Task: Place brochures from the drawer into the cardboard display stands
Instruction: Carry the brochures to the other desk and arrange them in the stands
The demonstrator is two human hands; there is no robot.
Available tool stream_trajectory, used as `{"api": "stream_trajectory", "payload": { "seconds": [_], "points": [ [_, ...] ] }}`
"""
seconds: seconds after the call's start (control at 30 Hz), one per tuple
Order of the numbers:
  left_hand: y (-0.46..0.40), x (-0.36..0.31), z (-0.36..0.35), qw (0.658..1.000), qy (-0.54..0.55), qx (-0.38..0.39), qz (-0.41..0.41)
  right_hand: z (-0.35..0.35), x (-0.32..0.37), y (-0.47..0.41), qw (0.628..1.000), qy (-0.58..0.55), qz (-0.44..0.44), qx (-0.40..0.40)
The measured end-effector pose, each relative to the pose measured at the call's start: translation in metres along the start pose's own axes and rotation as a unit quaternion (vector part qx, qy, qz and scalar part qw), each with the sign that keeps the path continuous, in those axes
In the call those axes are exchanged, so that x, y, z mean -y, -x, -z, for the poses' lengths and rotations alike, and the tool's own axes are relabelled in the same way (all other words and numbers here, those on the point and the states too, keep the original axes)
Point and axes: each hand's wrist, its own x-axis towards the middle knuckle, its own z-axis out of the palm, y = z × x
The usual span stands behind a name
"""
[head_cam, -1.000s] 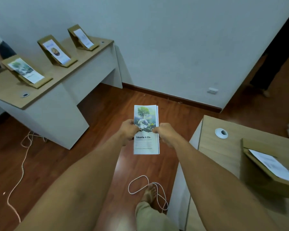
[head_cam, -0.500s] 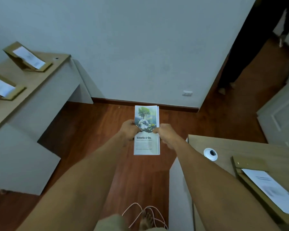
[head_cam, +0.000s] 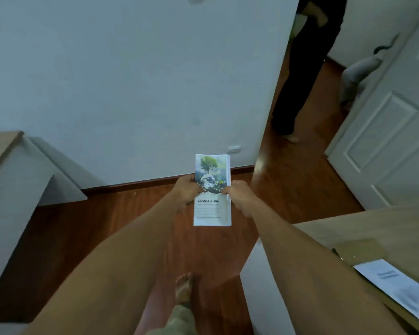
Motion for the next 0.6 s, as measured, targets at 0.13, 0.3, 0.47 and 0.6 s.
{"api": "stream_trajectory", "payload": {
  "seconds": [0.13,0.3,0.47,0.6],
  "points": [
    [-0.07,-0.033,0.005,0.998,-0.035,0.038,-0.023,0.006,0.026,-0.047,0.998,-0.041,-0.013,-0.054],
    [-0.149,-0.078,0.006,0.99,-0.089,0.106,-0.029,0.012,0.053,-0.1,0.988,-0.075,-0.036,-0.127],
    [-0.194,-0.111,-0.013,0.974,-0.124,0.181,-0.046,0.029,0.06,-0.13,0.974,-0.1,-0.051,-0.194],
    [-0.223,-0.125,-0.043,0.96,-0.141,0.236,-0.057,0.054,0.061,-0.142,0.961,-0.124,-0.07,-0.239]
  ]
}}
